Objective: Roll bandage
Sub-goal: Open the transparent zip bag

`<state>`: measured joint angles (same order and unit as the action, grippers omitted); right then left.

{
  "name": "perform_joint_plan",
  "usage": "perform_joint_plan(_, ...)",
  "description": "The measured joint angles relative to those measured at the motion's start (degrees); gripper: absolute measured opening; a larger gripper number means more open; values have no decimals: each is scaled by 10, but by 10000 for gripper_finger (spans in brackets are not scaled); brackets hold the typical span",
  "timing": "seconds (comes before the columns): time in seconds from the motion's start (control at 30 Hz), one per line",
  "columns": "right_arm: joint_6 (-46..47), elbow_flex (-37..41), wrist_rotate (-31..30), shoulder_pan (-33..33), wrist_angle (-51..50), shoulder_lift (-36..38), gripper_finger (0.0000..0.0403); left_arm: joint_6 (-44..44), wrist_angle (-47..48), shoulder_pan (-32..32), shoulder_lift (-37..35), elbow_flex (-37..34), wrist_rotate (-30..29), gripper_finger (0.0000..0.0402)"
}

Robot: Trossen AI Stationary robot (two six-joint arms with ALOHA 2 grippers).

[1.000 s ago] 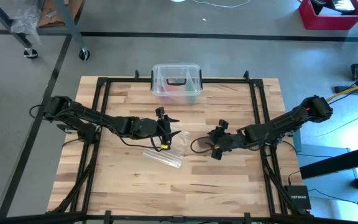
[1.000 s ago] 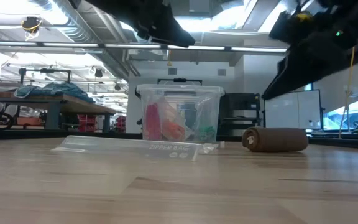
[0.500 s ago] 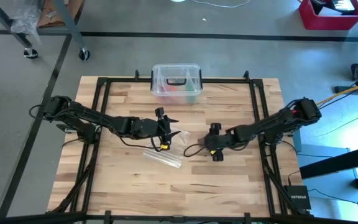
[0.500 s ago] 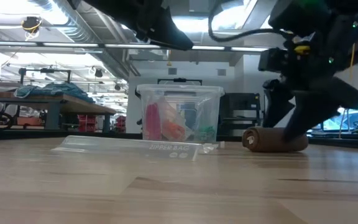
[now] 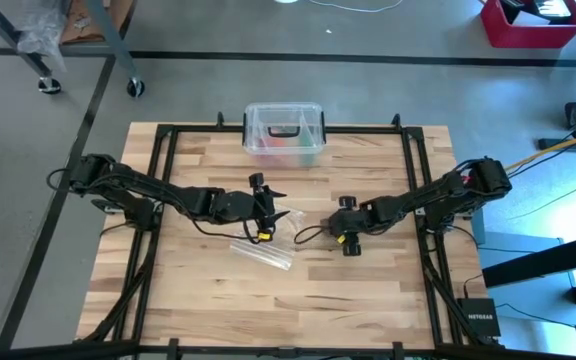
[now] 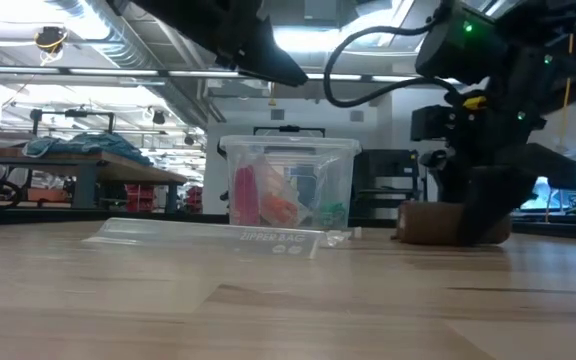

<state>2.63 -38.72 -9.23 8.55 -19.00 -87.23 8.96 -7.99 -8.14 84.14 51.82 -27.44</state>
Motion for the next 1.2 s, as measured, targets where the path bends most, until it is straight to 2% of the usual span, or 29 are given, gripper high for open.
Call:
perform_joint_plan(0.17, 16, -27, -52, 0, -109, 52, 150, 0, 2, 0, 0, 0, 0, 203)
perform_joint_plan(0.3, 36, -35, -89, 0, -168, 91, 153, 0, 1, 0, 0, 0, 0, 204)
perform_joint_plan(0.4, 67, -36, -106, 0, -175, 109, 185, 0, 2, 0, 0, 0, 0, 205)
perform_joint_plan(0.6, 95, -36, -123, 0, -176, 110, 273, -6, 6, 0, 0, 0, 0, 205)
perform_joint_plan(0.73, 109, -36, -122, 0, -171, 125, 308, -18, 26, 1, 0, 0, 0, 205)
perform_joint_plan(0.83, 123, -36, -111, 0, -136, 131, 318, -42, 54, 10, 0, 0, 4, 205)
perform_joint_plan(0.93, 126, -35, -107, 1, -69, 128, 318, -92, 96, 35, 0, 0, 50, 205)
perform_joint_plan(1.03, 126, -10, -107, 1, 63, 118, 315, -142, 124, 63, 11, 0, 106, 205)
perform_joint_plan(1.2, 125, 39, -108, 0, 266, 82, 307, -155, 129, 93, 64, 0, 98, 205)
